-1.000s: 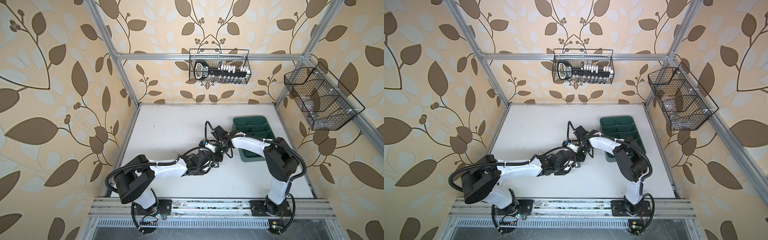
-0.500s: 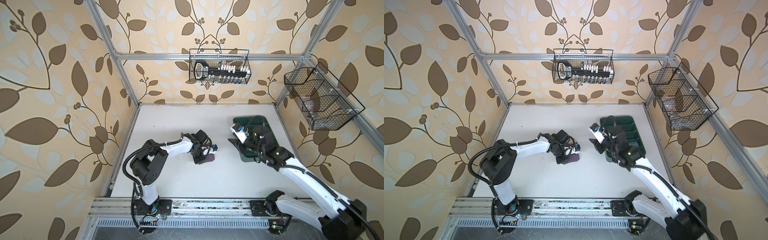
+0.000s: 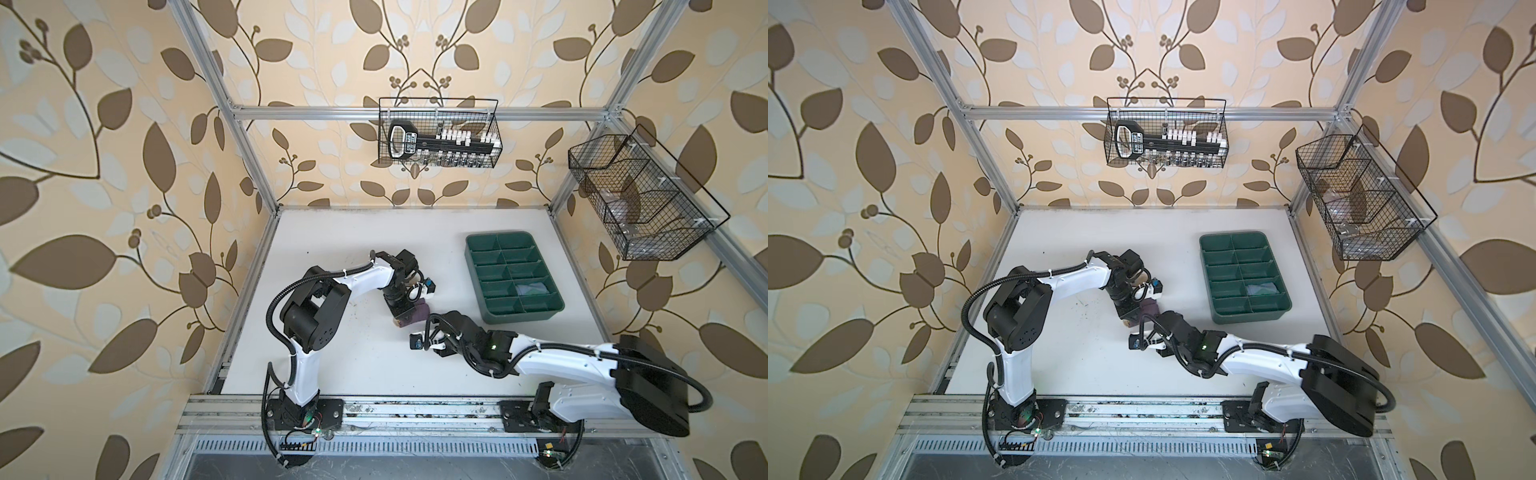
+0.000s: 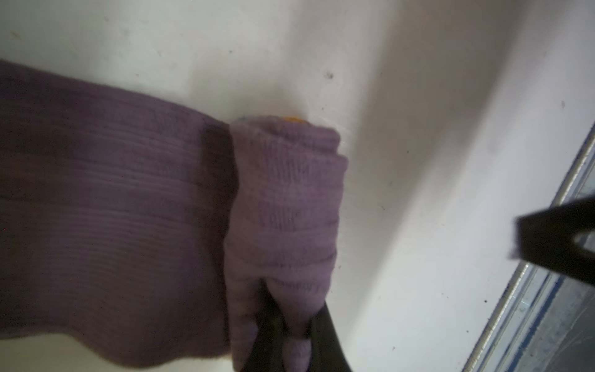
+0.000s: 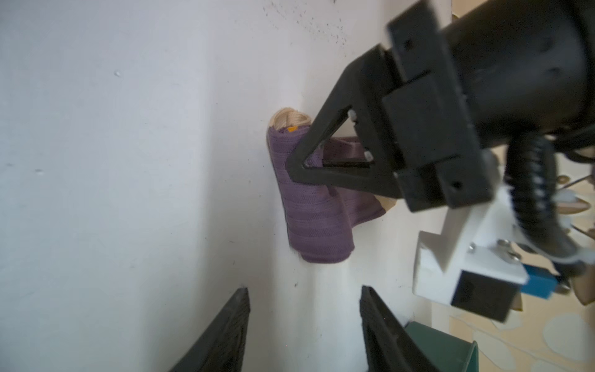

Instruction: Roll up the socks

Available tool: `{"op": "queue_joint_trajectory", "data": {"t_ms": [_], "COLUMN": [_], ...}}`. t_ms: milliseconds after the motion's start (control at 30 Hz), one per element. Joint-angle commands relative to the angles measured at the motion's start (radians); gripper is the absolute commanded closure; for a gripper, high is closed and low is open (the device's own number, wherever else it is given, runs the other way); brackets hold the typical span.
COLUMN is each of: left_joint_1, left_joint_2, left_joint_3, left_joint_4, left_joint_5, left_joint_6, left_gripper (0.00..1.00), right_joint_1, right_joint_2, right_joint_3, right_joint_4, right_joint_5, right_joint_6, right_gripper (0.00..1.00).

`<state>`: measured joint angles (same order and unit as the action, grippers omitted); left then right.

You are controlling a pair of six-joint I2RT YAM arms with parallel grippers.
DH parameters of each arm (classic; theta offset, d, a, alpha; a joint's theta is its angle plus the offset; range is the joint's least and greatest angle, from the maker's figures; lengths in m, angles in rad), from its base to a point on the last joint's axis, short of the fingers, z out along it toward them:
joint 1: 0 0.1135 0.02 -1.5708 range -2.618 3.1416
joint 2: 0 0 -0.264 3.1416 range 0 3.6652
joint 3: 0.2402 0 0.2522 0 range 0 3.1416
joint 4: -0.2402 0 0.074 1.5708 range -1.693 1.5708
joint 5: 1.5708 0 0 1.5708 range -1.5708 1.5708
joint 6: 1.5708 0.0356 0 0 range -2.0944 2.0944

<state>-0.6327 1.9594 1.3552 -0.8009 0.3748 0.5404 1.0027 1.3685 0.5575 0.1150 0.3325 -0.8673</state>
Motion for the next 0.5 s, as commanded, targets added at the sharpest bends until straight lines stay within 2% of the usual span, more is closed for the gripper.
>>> {"op": "queue_joint_trajectory", "data": {"t_ms": [0,200,267,333,467], "left_joint_1": [0.012,0.017,0.017,0.017,0.018], "left_joint_2": [0.047,0.052,0.053,0.049,0.013], "left_joint_3": [-0.011,-0.005,-0.002,-0.006,-0.019], "left_joint_4": [-0.02,-0.026,-0.026,-0.022,-0.006], "left_joint_5": [-0.021,-0.016,-0.016,-0.015,-0.014], "left_joint_6": [-0.014,-0.013,-0.013,-0.014,-0.017], "left_gripper": [0.89,0.9,0.9,0.9,0.84], "right_joint_1": [-0.025,-0.035,-0.034,-0.034,-0.039], "right_joint_2": [0.098,0.275,0.307,0.337,0.366], "right_joint_3": [0.03,0.108,0.126,0.148,0.171], "right_joint_4": [0.193,0.24,0.237,0.197,0.087], "right_joint_5": [0.003,-0.02,-0.022,-0.021,-0.004], "right_joint_6": [-0.113,-0.151,-0.15,-0.142,-0.095], "right_gripper": [0.44,0.45,0.49,0.55,0.75]}}
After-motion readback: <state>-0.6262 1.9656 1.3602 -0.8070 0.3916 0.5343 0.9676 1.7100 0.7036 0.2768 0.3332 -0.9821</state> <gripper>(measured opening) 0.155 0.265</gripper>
